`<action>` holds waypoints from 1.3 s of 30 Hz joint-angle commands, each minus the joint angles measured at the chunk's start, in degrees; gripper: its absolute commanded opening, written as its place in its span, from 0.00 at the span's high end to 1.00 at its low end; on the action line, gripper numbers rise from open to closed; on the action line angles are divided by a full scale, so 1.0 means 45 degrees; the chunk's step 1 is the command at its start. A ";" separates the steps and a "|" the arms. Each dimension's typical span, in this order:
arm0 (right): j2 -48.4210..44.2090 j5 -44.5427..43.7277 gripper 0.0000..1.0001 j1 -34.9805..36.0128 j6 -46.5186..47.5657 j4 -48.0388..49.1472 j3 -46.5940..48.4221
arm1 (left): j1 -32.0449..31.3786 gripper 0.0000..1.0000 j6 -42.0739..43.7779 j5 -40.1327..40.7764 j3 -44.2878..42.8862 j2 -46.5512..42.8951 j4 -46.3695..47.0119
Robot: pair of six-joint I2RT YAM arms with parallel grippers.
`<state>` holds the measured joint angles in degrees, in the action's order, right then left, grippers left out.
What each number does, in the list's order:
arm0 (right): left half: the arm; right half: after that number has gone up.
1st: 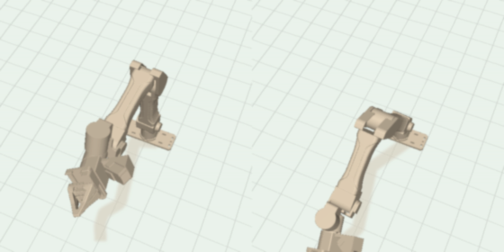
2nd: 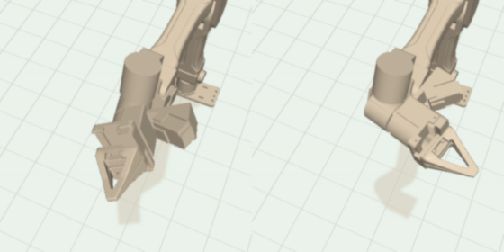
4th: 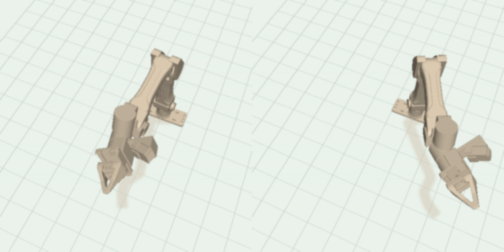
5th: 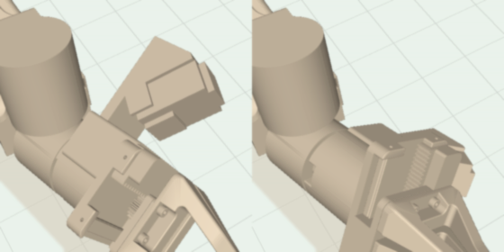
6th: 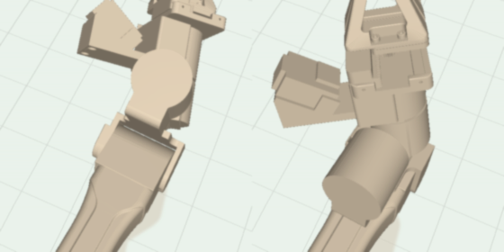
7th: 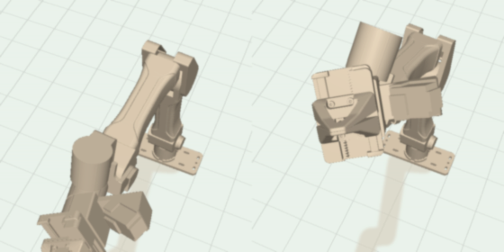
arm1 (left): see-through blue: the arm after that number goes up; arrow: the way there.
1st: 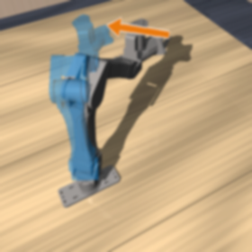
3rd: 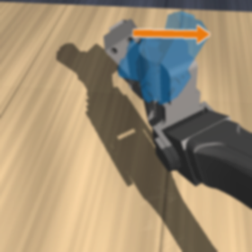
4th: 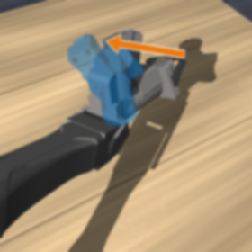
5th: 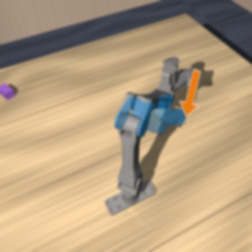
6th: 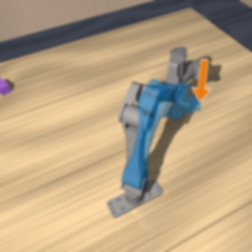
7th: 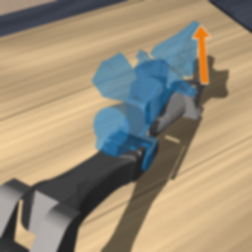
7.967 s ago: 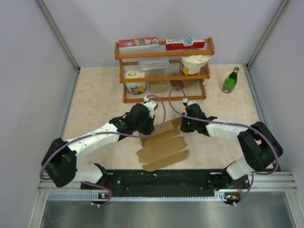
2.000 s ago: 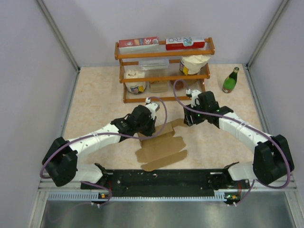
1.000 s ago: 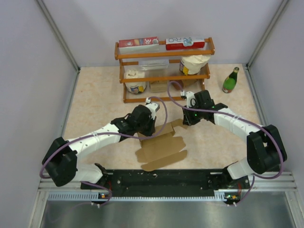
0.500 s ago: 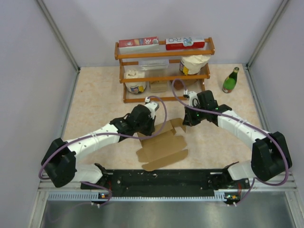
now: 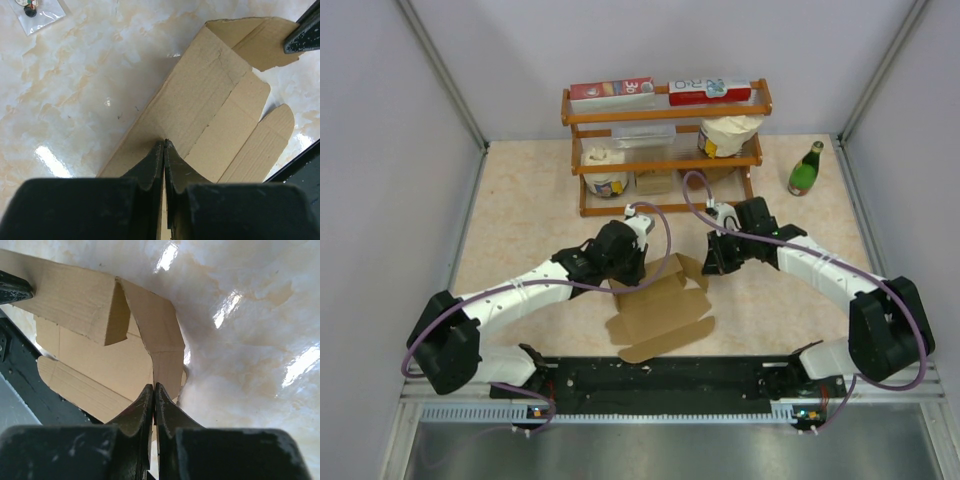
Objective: Fold the paper box
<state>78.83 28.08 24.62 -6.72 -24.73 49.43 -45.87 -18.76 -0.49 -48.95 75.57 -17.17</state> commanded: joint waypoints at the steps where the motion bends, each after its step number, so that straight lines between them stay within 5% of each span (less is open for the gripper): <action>1: -0.0368 0.0714 0.97 0.0192 -0.0225 0.0398 -0.0163 | -0.0061 0.95 -0.0147 -0.0066 0.0194 -0.0133 -0.0052; 9: -0.0408 0.0850 0.91 0.0837 -0.0459 0.0632 -0.0535 | -0.0100 0.95 -0.0166 -0.0086 0.0155 -0.0114 -0.0071; 18: -0.0817 0.1338 0.73 0.0876 -0.0752 0.1237 -0.1159 | -0.0198 0.95 -0.0225 -0.0086 0.0155 -0.0016 -0.0052; 28: -0.0584 0.2490 0.70 0.0876 -0.1768 0.2897 -0.1551 | -0.0315 0.95 -0.0283 -0.0027 0.0174 0.0043 -0.0091; 39: -0.1344 0.2082 0.56 0.0213 -0.1807 0.2079 -0.0868 | -0.0374 0.96 -0.0303 -0.0008 0.0233 0.0121 -0.0111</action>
<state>76.25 37.39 27.27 -14.59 -14.90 42.76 -47.05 -19.64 -0.56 -48.73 75.66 -17.72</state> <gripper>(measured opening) 0.438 0.048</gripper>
